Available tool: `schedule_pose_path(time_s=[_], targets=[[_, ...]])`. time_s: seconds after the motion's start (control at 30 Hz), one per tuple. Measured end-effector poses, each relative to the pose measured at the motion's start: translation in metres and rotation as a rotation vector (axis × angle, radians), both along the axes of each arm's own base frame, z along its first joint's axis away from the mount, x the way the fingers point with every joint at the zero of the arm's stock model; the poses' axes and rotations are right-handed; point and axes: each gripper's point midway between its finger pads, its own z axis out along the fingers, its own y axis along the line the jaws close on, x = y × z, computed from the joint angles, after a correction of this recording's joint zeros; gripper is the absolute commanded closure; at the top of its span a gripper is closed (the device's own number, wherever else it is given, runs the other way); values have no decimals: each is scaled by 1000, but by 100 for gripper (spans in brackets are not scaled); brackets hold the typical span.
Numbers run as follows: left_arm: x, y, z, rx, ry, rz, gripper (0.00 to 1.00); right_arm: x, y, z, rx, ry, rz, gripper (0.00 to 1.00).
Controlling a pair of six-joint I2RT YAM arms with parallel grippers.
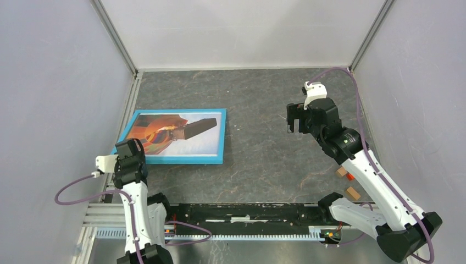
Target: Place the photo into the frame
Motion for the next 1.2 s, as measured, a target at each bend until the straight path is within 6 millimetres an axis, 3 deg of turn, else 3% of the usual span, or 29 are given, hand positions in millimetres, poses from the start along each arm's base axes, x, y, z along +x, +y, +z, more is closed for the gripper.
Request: schedule_pose_path(time_s=[0.07,0.2,0.27,0.4,0.5,0.63,0.77,0.87,1.03,1.13,1.2], targets=[[-4,4,-2,12,-2,31,72,0,-2,0,-6,0,-6,2],[-12,8,-3,24,0,83,26,-2,-2,-2,-19,7,6,2],[-32,13,-10,48,86,121,1,-4,-2,-1,-18,6,16,2],[-62,14,-16,67,203,161,0,-7,-3,3,-18,-3,21,2],[-68,15,2,88,193,171,0,-8,-4,3,-23,-3,23,2],[-62,17,43,128,123,143,0,-10,-5,1,-35,9,28,2],[-35,4,86,139,7,-18,0,-13,-5,6,-50,1,61,2],[-1,-21,111,119,-104,-234,0,-19,-6,19,-53,-38,92,2],[61,-97,161,50,-384,-719,0,-38,-14,55,-23,-156,120,2],[79,-151,210,75,-564,-1042,0,-47,-20,81,5,-227,119,2],[78,-182,234,118,-622,-1209,0,-54,-24,98,23,-267,115,2]])
